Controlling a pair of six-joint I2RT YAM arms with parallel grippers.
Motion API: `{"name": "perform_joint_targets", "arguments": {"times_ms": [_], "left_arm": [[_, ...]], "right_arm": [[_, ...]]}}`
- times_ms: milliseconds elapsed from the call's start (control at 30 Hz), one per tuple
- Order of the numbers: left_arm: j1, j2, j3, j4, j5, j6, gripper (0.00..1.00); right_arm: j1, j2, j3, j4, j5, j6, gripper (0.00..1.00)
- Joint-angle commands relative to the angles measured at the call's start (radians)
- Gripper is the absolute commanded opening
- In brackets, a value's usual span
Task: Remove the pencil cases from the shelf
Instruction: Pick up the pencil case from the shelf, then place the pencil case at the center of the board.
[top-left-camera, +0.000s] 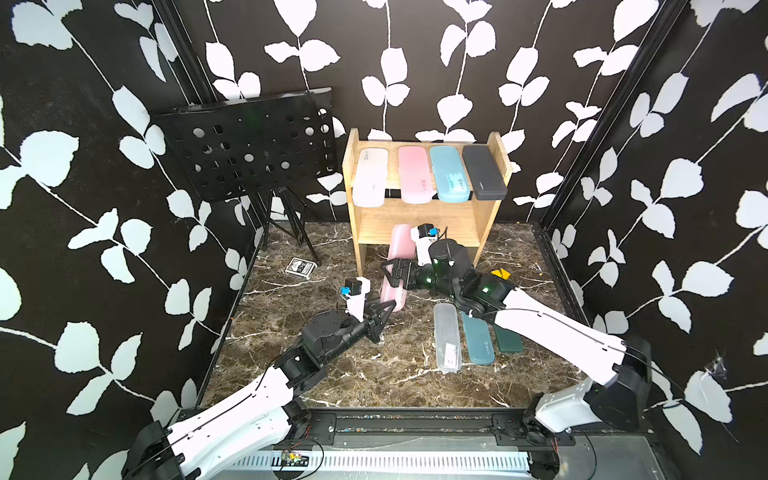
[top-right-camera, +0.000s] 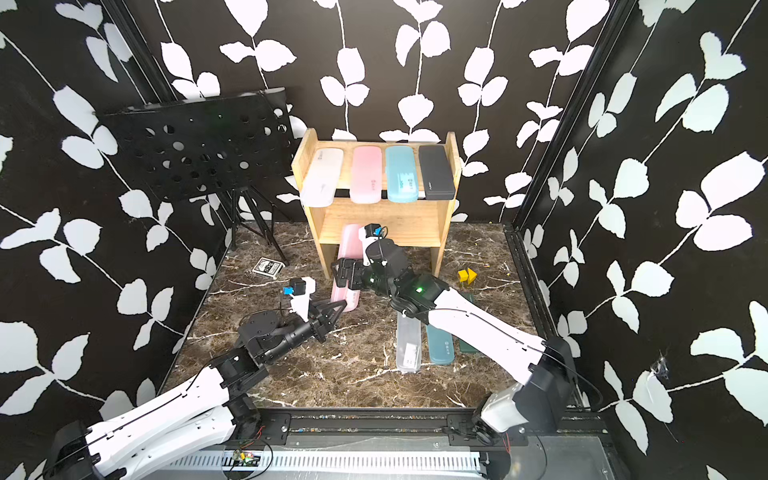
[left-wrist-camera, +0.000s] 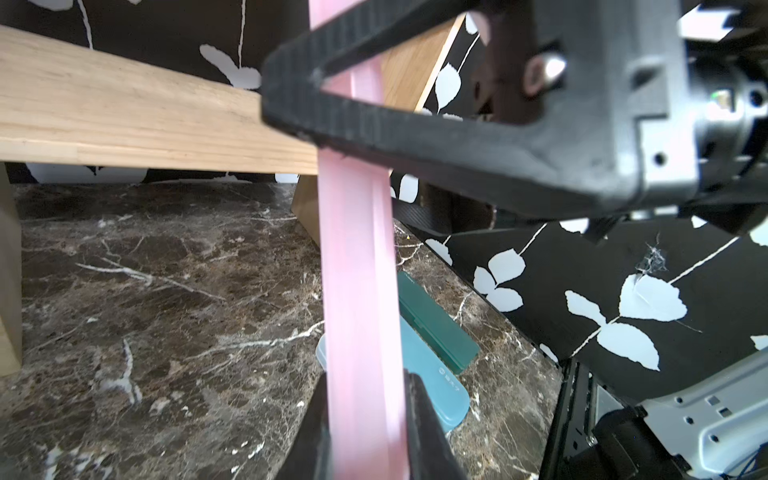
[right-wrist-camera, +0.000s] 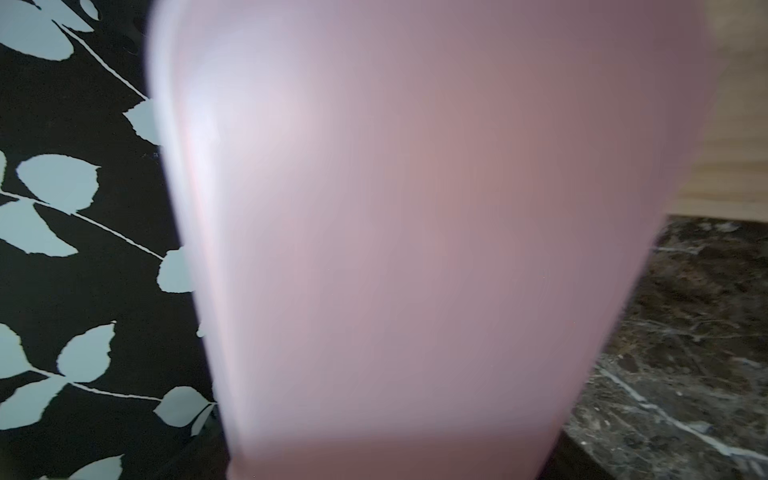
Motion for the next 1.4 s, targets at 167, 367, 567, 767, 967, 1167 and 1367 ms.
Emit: {"name": "perform_joint_targets", "arguments": {"times_ms": [167,367,567,767,967,1167,1367], "left_arm": [[-0.002,-0.063,-0.006,0.018,-0.043,0.032,0.19],[-0.002,-0.094,0.027,-0.175,-0.253,0.032,0.99],[-0.001,-0.116,0.106,-0.424,-0.439,0.086,0.99],[-0.001,-0.075,0.111,-0.435,-0.410,0.047,0.99],[0.001,-0.044,0.097,-0.410,-0.373,0.022,0.99],[0.001,-0.025,0.097,-0.415,-0.348,0.016,0.99],[-0.001,-0.034,0.090,-0.428,-0.348,0.011,0.99]], "right_arm": [[-0.002,-0.022,0.032,-0.021,0.026,-0.012,0.73],[-0.026,-0.034,0.038,-0.197,0.051,-0.034,0.70],[-0.067,0.034,-0.058,-0.356,-0.030,0.018,0.69],[-0.026,0.147,-0.180,-0.323,-0.073,0.079,0.67],[0.009,0.221,-0.175,-0.333,-0.011,0.122,0.67],[0.013,0.280,-0.170,-0.356,0.035,0.160,0.71],[0.014,0.325,-0.158,-0.363,0.063,0.167,0.73]]}}
